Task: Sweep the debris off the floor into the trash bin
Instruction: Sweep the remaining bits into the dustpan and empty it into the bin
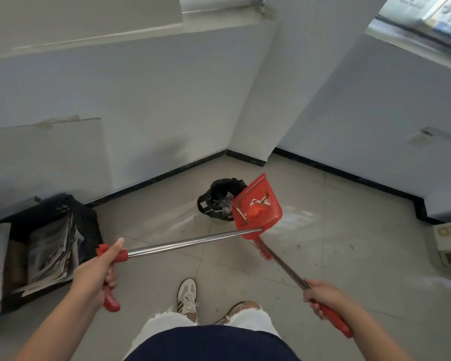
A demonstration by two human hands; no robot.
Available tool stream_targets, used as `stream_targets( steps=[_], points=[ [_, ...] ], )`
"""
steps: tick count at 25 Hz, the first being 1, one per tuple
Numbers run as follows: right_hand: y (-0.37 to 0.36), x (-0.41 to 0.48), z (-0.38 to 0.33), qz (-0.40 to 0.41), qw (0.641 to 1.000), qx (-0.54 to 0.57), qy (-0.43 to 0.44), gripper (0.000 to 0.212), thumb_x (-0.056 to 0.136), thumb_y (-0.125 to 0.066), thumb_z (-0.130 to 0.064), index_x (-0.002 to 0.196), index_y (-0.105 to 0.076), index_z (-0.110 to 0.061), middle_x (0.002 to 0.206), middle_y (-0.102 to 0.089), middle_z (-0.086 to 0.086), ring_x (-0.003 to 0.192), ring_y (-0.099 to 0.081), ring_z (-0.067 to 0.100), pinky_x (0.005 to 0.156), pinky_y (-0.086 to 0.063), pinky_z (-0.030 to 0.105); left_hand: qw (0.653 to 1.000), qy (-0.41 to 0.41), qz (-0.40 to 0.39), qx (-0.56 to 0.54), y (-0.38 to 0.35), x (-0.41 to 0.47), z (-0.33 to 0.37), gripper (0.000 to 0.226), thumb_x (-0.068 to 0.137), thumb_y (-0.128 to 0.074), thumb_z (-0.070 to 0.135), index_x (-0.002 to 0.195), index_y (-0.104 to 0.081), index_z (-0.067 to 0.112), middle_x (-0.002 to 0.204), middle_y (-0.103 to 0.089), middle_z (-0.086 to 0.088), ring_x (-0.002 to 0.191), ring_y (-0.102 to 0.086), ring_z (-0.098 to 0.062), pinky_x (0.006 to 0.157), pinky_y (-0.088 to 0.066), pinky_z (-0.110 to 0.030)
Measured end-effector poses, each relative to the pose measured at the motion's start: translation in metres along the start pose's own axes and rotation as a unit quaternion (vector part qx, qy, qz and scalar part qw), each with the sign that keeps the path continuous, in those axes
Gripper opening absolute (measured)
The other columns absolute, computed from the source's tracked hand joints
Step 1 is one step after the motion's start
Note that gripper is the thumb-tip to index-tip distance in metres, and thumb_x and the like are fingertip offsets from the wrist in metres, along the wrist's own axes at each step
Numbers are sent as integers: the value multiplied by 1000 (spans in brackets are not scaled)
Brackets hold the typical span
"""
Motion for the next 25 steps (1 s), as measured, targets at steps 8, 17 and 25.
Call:
stream_targets(
  steps=[8,17,25],
  points=[
    [0,-2,-8,14,999,-34,-1,73,80,-51,4,147,-36,-22,48,-46,5,38,-42,12,37,-36,19,973,160,-9,-166,30,18,-72,31,95,-62,35,76,-47,16,27,-27,10,18,-24,-2,31,-22,-4],
    [-1,-1,-1,8,998,-49,-30,72,82,-52,5,148,-34,-19,46,-45,4,37,-42,12,37,-36,18,933,249,-21,-259,31,29,-111,37,96,-62,30,68,-38,24,28,-26,8,19,-26,-3,29,-24,-6],
    [-8,-5,-7,-5,998,-55,-14,71,82,-53,3,147,-35,-19,50,-49,5,41,-45,11,39,-39,21,839,384,-84,-377,14,23,-155,25,72,-76,10,65,-52,14,31,-30,5,19,-30,-5,23,-27,-13]
  ],
)
Point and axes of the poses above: each hand's wrist, its own x-axis towards the middle knuckle, its own y-axis out of the back of the hand, z = x × y, the point moved 6 cm from there along x, towards the middle knuckle
